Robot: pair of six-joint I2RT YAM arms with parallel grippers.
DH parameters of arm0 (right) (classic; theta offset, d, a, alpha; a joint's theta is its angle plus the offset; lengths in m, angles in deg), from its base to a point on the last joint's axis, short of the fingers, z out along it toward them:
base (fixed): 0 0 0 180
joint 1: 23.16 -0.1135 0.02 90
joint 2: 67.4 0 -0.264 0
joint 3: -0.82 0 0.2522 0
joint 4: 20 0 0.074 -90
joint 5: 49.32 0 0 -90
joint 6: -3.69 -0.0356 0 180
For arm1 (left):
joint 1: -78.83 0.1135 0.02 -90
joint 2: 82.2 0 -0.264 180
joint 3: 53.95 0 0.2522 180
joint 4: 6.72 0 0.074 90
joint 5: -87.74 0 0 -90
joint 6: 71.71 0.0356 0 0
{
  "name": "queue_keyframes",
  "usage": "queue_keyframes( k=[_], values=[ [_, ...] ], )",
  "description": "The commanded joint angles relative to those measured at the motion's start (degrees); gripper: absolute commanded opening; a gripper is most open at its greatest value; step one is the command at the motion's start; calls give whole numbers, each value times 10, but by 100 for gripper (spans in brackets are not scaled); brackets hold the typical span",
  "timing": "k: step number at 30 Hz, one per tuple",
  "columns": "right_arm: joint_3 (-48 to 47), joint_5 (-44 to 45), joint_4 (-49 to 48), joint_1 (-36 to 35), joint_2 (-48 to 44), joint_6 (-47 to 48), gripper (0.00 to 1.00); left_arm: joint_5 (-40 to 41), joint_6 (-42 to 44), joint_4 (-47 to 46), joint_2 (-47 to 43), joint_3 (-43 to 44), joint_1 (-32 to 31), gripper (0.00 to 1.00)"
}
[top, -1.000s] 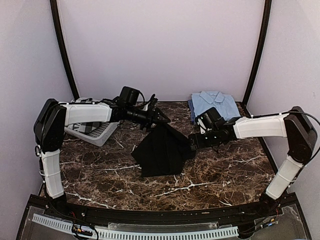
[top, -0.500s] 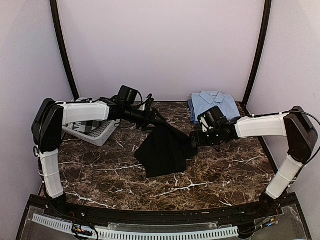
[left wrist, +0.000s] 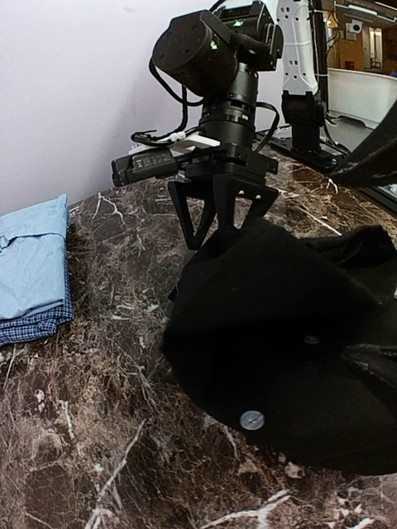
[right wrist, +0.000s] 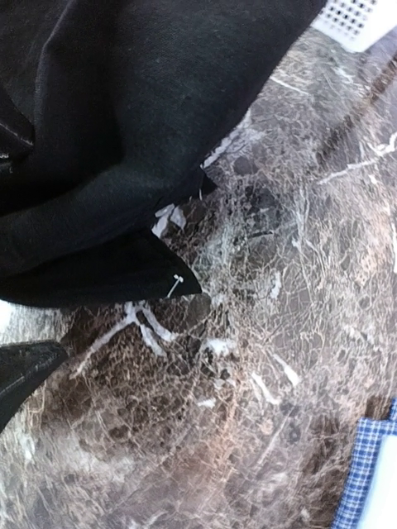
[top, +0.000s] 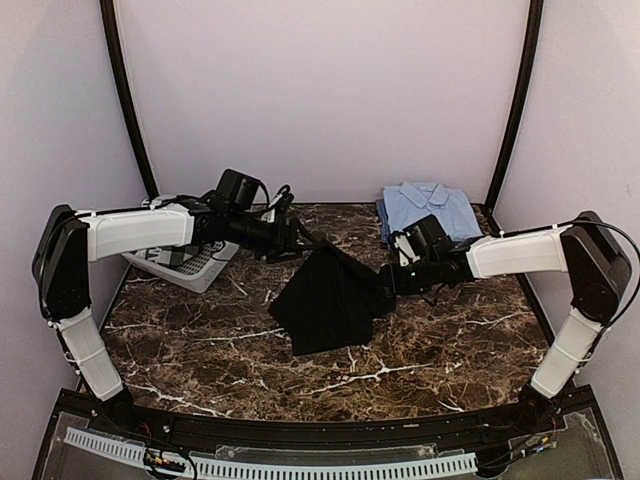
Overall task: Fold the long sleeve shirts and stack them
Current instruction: Flatten out the crumpled shirt at the center of the board.
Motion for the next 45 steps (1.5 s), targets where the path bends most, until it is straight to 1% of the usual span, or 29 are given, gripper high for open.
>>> queue_keyframes(
  k=[1,3,6,11,14,19,21,22,23,24,25,26,27,29,32,34,38,40,42,43,45],
  values=[
    [8,-30,-33,1,9,-5,56,42,4,20,-70,-52,-25,63],
    [9,-39,-39,0,11,-7,47,50,-1,22,-86,-83,-37,62],
    [8,-47,-42,0,14,-8,34,55,-13,25,-95,-106,-60,60],
    [7,-56,-48,0,15,-13,19,87,-28,46,-68,-117,-107,55],
    [8,-60,-52,-1,12,-16,10,102,-46,42,-38,-110,-123,51],
    [6,-58,-48,-5,-3,-16,1,112,-62,26,7,-80,-141,43],
    [2,-46,-42,-7,-14,-14,0,121,-67,25,22,-69,-143,33],
    [0,-38,-38,-7,-18,-12,0,131,-66,30,29,-61,-143,30],
    [-3,-29,-32,-7,-24,-10,0,139,-63,34,31,-57,-143,23],
    [-6,-20,-27,-7,-31,-9,0,155,-61,44,30,-48,-143,19],
    [-8,-10,-22,-7,-38,-8,0,161,-52,49,26,-42,-143,12],
    [-11,3,-16,-7,-46,-5,0,174,-45,62,23,-30,-143,8],
    [-15,17,-8,-7,-54,-3,0,185,-32,68,13,-25,-143,2],
    [-26,56,14,-7,-72,1,0,198,-5,84,-7,-9,-143,0],
    [-49,124,40,-6,-103,14,0,207,38,123,-38,26,-143,0],
    [-70,170,58,-5,-120,28,0,209,84,148,-62,50,-143,0],
    [-114,257,79,4,-155,60,0,187,146,200,-101,106,-143,0],
    [-135,293,79,12,-172,77,0,146,163,220,-111,141,-142,0],
    [-158,313,73,22,-187,95,0,87,172,229,-108,178,-143,0],
    [-168,321,67,28,-194,103,0,46,174,231,-107,203,-148,0],
    [-191,337,55,37,-205,123,0,6,185,235,-97,246,-162,0]
  ],
)
